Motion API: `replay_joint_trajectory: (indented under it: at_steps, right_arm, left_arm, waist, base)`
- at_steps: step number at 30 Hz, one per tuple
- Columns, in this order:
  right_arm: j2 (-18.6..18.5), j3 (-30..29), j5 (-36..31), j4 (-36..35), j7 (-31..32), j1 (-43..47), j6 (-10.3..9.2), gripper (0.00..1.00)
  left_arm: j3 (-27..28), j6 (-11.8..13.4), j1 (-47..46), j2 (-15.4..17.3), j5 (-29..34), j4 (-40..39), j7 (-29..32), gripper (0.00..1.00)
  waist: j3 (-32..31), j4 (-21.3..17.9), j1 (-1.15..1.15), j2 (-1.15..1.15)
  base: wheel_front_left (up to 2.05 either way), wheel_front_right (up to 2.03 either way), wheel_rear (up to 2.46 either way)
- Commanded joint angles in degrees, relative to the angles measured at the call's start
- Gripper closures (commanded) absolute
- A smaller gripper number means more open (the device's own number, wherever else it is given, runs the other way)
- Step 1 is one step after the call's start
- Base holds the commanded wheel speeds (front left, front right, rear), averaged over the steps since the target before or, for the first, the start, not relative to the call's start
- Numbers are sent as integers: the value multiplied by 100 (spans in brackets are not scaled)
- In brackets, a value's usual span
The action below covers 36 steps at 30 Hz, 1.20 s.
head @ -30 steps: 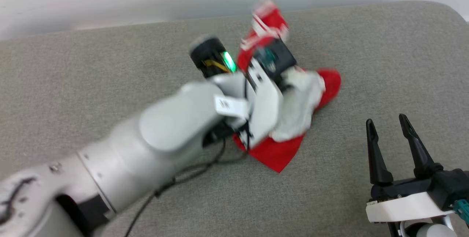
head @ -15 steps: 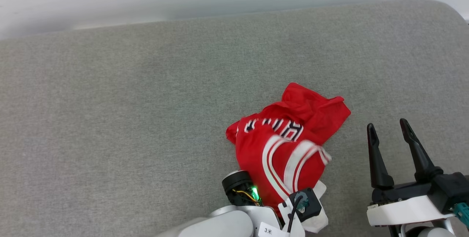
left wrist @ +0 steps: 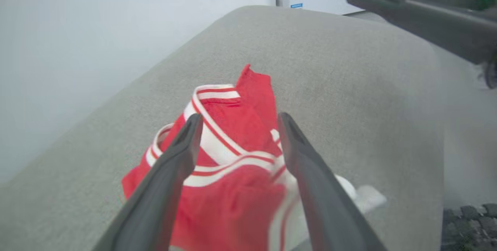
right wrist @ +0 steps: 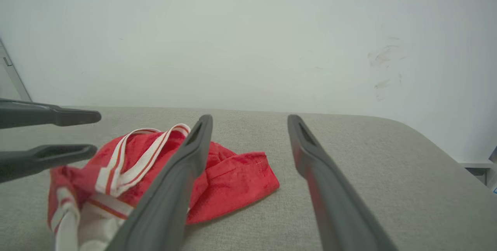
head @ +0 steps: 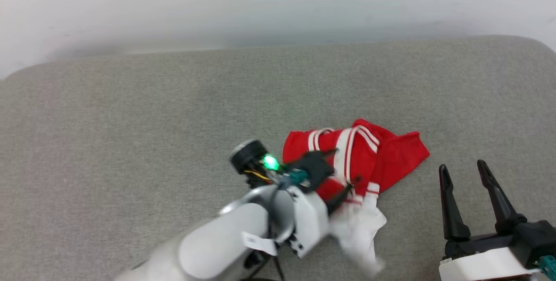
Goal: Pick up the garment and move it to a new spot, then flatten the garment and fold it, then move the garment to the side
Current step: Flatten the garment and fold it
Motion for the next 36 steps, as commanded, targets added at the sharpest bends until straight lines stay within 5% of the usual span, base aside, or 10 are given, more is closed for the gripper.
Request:
replay_joint_trajectory:
  at_steps: [1, 11, 20, 24, 28, 33, 36]
  right_arm:
    - [13, -13, -41, -16, -11, 50, -3, 0]
    - [12, -61, -34, -24, -11, 195, -4, 0]
    - [12, -209, -127, -132, -11, 76, -4, 0]
    - [-40, -192, -318, -342, -11, -226, -3, 0]
    - [-476, 34, -218, -492, -11, -621, -3, 0]
    - [-1688, 1140, 268, -143, 10, -1134, -4, 0]
    - [-2613, 2236, 840, 34, 704, -1604, -4, 0]
  left_arm:
    - [131, 164, 127, 139, 42, -49, -191, 0]
    - [1551, 1805, 1211, 1180, -47, -491, -1483, 0]
    - [3034, 2728, 2603, 1311, 561, -1423, -1553, 0]
    - [3678, 2767, 3308, 1059, 970, -1760, -1554, 0]
    - [4126, 2605, 3821, 740, 1315, -1876, -1556, 0]
    - [4520, 2319, 4164, 418, 1662, -1881, -1557, 0]
    - [4715, 2149, 4279, 263, 1835, -1847, -1556, 0]
  waist:
    - [-55, 57, 1, 0]
    - [-243, 223, 1, 0]
    - [-268, 321, 1, 0]
    - [-278, 352, 1, 0]
    - [-327, 374, 1, 0]
    - [-405, 400, 1, 0]
    - [-438, 422, 1, 0]
  base:
    - [0, 0, 0]
    - [0, 0, 0]
    - [0, 0, 0]
    - [0, 0, 0]
    - [0, 0, 0]
    - [0, 0, 0]
    - [0, 0, 0]
